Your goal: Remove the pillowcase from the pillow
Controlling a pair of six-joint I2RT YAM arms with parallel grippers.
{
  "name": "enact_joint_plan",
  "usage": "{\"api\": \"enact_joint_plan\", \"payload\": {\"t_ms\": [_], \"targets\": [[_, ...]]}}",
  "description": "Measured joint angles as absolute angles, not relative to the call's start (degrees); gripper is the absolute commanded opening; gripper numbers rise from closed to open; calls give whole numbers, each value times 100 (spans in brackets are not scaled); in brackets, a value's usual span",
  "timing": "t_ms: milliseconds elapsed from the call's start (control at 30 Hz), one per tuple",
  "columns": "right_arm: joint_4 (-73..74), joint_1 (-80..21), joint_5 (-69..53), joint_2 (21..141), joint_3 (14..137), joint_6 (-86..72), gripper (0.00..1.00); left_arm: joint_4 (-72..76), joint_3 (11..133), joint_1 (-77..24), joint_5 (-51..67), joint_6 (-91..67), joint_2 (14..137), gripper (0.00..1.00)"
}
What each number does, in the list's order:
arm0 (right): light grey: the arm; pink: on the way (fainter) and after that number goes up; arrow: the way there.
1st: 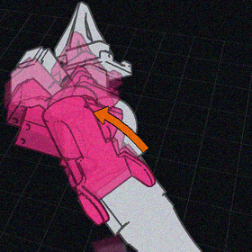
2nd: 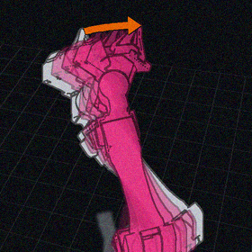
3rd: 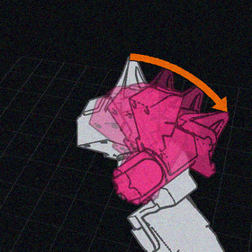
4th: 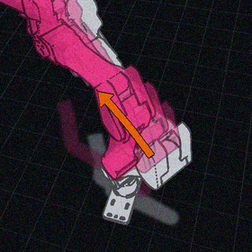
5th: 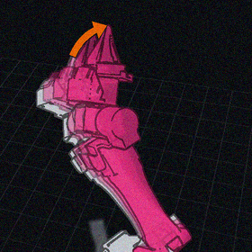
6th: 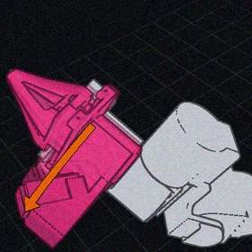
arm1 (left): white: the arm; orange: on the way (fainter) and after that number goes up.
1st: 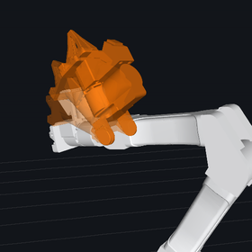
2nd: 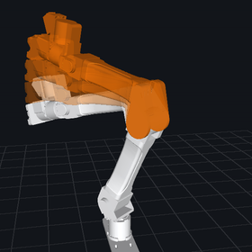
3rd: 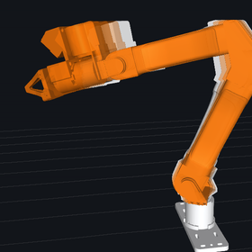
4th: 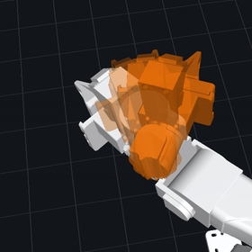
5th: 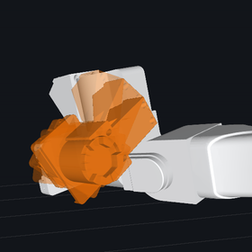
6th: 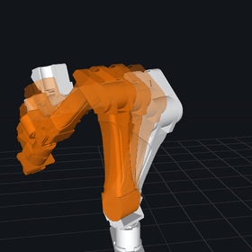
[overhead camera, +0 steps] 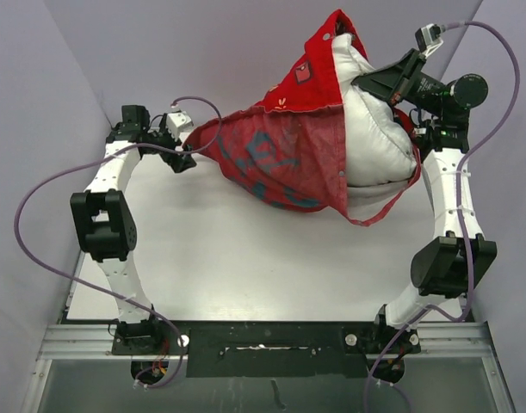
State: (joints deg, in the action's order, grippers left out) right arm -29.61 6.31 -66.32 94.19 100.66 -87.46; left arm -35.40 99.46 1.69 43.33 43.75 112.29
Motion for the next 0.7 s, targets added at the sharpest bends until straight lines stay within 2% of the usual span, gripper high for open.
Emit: {"api": "enact_joint_plan", "payload": {"t_ms": [167,467,700], "targets": [[-3175,585,-6995,9657,10162,-8748,0,-3321,10768,539,4394,4230,12116,98],[-4217,648,-7402,10110,10193,-9231,0,-4722,14274,600,5260,5214,13979,98],[-4733,755,-7426,10484,10344,-9631,0,-5951,14223,443,5524,6226,14518,98]]}}
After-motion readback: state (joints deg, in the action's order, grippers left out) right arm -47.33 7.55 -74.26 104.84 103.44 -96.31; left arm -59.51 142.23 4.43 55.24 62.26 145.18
